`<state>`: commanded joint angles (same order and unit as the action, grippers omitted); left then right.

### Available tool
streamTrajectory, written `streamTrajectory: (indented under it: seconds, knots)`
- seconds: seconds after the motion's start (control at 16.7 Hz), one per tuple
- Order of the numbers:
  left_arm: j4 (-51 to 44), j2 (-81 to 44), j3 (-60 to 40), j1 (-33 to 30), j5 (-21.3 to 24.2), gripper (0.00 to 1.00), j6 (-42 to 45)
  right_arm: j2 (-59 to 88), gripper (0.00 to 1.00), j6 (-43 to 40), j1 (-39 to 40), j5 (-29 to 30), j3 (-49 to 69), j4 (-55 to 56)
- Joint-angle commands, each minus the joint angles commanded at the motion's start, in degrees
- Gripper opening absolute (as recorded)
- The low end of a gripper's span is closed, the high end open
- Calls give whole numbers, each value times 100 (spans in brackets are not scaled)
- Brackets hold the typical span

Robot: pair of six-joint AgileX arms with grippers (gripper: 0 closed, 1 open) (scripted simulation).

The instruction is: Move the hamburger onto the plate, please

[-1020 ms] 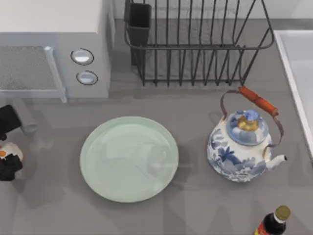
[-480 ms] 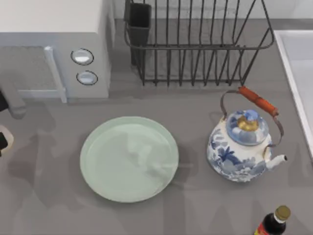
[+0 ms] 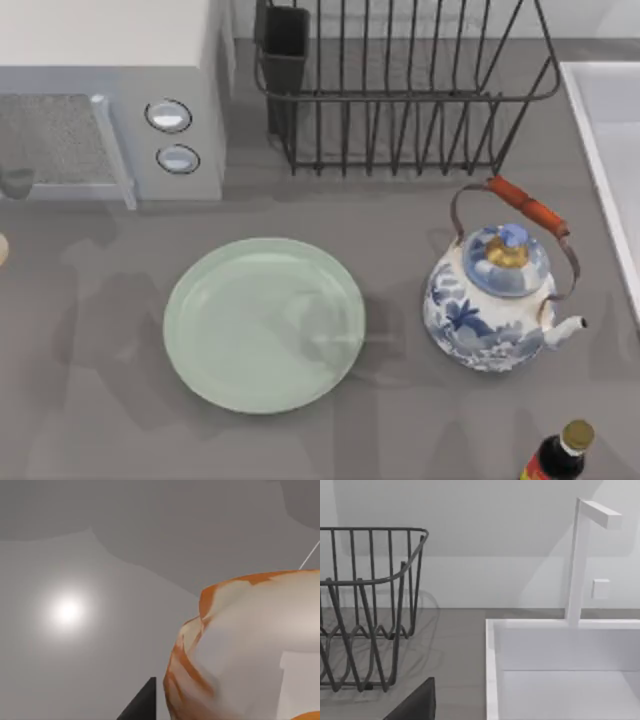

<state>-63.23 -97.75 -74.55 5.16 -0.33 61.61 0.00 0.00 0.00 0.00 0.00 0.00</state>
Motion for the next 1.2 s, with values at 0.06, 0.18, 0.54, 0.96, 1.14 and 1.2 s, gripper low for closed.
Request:
streamTrajectory:
  seconds: [0.06, 0.18, 0.54, 0.96, 1.14, 1.2]
  knots:
    - [-122, -106, -50, -11, -4, 0, -13, 0, 100, 0, 0, 0, 0, 0]
    - [-244, -224, -88, -26, -7, 0, -27, 0, 100, 0, 0, 0, 0, 0]
    - [-236, -214, -72, -71, -17, 0, -34, 0, 100, 0, 0, 0, 0, 0]
    - [-217, -118, -370, -1689, -163, 0, -253, 0, 100, 0, 0, 0, 0, 0]
    - [-119, -212, -723, -2513, -213, 0, -314, 0, 100, 0, 0, 0, 0, 0]
    - [-85, -311, -856, -2762, -218, 0, -331, 0, 100, 0, 0, 0, 0, 0]
